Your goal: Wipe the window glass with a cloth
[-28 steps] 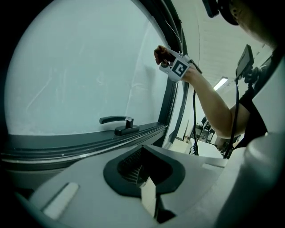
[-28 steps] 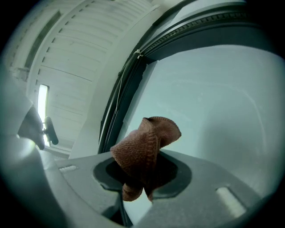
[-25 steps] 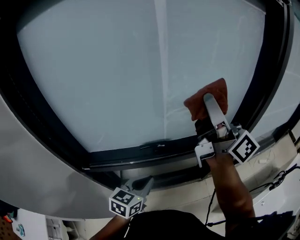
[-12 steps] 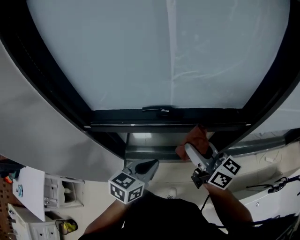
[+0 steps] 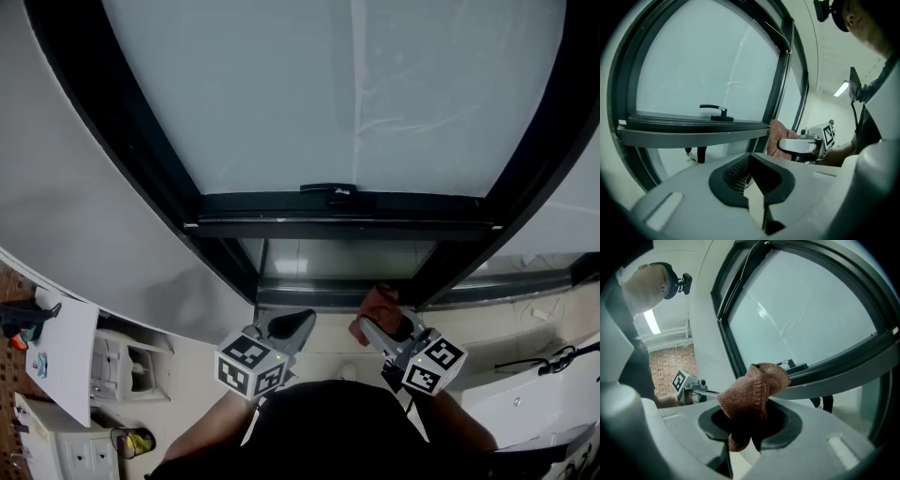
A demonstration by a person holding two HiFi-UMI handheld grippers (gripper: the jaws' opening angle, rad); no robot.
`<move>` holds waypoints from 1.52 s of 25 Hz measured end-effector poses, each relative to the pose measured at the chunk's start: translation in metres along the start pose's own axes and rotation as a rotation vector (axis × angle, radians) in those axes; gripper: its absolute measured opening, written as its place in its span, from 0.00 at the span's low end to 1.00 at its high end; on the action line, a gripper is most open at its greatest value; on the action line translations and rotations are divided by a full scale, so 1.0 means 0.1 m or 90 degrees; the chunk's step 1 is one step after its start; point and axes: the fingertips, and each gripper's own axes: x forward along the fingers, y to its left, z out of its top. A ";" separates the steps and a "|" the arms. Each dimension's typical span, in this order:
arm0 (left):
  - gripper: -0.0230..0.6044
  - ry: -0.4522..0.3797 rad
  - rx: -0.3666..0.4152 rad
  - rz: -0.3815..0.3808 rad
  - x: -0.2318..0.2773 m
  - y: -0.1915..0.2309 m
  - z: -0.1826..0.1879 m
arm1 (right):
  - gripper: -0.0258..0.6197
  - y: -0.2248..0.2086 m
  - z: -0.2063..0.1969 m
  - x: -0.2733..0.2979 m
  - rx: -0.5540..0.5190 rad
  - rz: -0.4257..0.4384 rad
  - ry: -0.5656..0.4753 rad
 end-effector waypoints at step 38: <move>0.06 0.007 -0.016 -0.042 -1.74 -2.56 -1.76 | 0.21 2.59 -1.06 -2.34 -0.093 -0.061 0.024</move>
